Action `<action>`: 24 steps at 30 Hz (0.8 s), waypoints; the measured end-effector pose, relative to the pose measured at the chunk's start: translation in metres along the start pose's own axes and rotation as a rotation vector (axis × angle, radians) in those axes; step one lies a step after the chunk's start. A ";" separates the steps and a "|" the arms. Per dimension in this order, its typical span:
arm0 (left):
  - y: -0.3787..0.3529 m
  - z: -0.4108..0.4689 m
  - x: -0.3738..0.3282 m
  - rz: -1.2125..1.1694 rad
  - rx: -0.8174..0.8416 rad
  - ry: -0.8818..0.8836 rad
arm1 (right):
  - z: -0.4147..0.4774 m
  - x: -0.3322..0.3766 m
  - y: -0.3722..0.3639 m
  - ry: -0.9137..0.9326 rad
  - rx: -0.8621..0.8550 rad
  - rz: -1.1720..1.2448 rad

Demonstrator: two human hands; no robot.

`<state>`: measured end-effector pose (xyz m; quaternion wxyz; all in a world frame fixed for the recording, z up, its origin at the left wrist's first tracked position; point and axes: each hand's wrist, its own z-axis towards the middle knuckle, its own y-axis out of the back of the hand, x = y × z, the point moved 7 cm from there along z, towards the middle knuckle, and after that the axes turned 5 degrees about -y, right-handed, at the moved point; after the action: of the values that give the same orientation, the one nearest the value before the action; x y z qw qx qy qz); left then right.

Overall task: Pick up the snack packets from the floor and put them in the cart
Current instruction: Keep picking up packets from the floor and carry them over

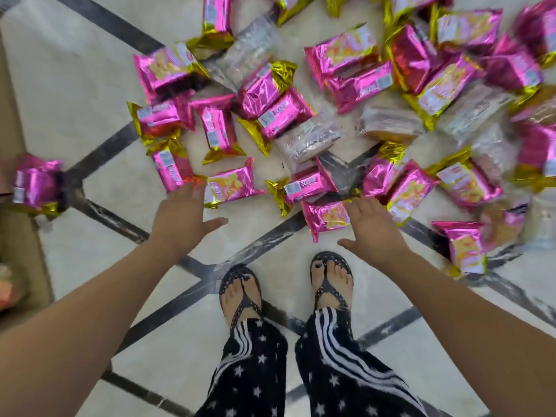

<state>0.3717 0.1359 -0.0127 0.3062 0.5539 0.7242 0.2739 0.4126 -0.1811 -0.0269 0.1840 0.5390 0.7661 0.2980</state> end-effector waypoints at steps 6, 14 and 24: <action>-0.056 0.070 0.011 -0.038 -0.129 -0.054 | 0.051 0.000 -0.053 0.070 -0.209 -0.023; -0.040 0.075 0.008 -0.140 -0.186 0.026 | 0.037 0.007 -0.044 0.035 -0.131 0.116; 0.113 0.000 -0.039 -0.576 -0.425 0.132 | -0.030 0.017 0.123 -0.195 -0.317 0.773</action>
<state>0.4517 0.1246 0.0758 0.4317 0.2322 0.7955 0.3561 0.4766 -0.1427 0.0765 0.2109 0.7772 0.4313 0.4067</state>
